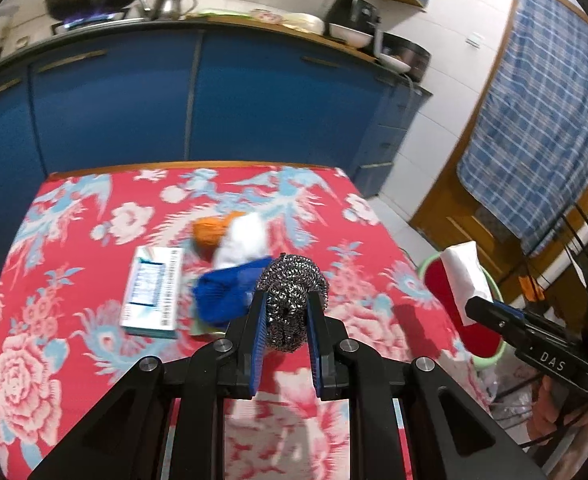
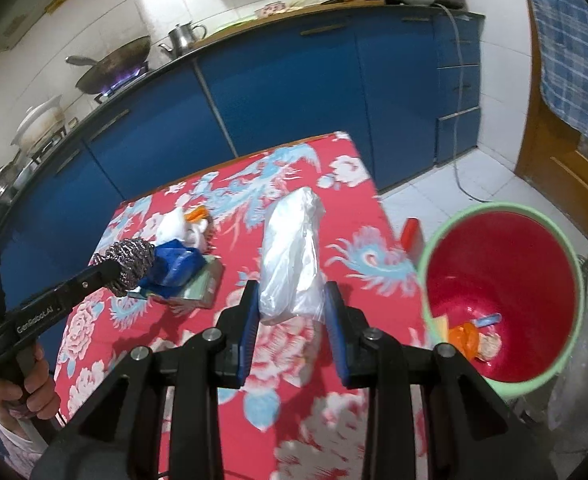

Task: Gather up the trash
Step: 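Carry the steel wool and plastic bag over the red bucket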

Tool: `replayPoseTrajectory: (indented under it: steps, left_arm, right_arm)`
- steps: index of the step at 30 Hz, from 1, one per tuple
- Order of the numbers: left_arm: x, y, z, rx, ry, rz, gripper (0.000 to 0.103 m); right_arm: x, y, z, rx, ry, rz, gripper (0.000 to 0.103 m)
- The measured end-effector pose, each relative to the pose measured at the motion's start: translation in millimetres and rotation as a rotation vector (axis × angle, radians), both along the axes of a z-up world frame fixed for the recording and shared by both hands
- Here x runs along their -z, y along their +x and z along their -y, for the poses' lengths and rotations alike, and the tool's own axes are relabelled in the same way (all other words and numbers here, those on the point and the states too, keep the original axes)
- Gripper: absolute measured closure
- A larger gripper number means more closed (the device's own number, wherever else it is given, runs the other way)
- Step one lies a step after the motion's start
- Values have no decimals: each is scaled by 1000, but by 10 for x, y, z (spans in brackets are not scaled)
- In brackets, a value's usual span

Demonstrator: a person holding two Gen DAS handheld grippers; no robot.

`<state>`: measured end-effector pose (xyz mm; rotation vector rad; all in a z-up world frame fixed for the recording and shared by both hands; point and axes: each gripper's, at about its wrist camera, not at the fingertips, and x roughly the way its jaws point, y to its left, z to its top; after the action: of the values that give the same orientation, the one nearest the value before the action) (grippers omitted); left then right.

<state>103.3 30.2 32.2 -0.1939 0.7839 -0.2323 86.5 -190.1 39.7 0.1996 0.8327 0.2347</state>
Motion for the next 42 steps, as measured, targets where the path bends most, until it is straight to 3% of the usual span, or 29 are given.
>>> replayPoseTrajectory:
  steps: [23, 34, 42]
  left_arm:
    - [92, 169, 1502, 336, 51, -19, 84]
    - [249, 334, 1984, 395, 58, -49, 84]
    - [418, 440, 2278, 427, 72, -82, 84]
  right_arm:
    - [351, -196, 1281, 296, -41, -68, 68]
    - [674, -134, 1687, 373, -10, -116, 65]
    - [686, -182, 1841, 403, -10, -91, 59]
